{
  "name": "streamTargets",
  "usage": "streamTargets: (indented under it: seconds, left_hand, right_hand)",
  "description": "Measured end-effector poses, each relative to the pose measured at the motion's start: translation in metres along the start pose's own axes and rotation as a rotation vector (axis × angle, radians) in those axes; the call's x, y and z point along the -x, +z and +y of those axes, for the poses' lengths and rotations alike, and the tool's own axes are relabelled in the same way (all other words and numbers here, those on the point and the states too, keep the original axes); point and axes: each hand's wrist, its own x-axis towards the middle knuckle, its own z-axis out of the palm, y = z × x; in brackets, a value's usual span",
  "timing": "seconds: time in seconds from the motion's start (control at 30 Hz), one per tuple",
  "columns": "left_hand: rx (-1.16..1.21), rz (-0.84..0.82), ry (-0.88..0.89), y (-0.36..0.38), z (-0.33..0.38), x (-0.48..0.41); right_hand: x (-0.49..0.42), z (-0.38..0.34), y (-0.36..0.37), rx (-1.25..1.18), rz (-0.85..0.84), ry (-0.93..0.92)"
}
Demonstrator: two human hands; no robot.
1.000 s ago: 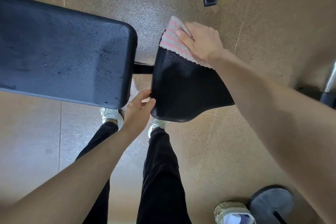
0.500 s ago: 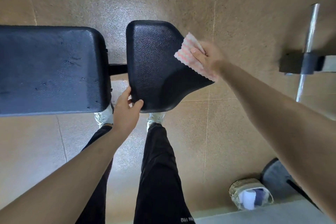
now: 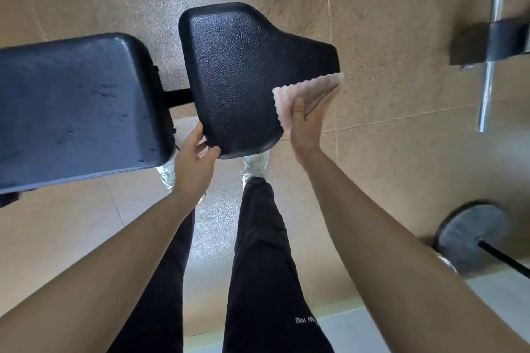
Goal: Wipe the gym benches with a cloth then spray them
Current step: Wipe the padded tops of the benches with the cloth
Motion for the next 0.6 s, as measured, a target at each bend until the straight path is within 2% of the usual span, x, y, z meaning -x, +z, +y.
streamTargets:
  seconds: [0.17, 0.33, 0.5, 0.6]
  left_hand:
    - [0.041, -0.044, -0.012, -0.014, -0.012, -0.003]
    - [0.055, -0.061, -0.001, -0.015, -0.018, -0.003]
    - [0.058, -0.050, -0.020, -0.016, -0.025, -0.003]
    - [0.083, -0.033, -0.065, -0.013, -0.030, 0.006]
  right_hand:
    - [0.028, -0.002, 0.013, -0.070, 0.014, 0.063]
    - [0.069, 0.010, 0.026, -0.037, -0.004, 0.141]
    - [0.091, 0.010, 0.041, -0.031, 0.083, 0.192]
    - [0.107, 0.010, 0.053, -0.051, 0.112, 0.297]
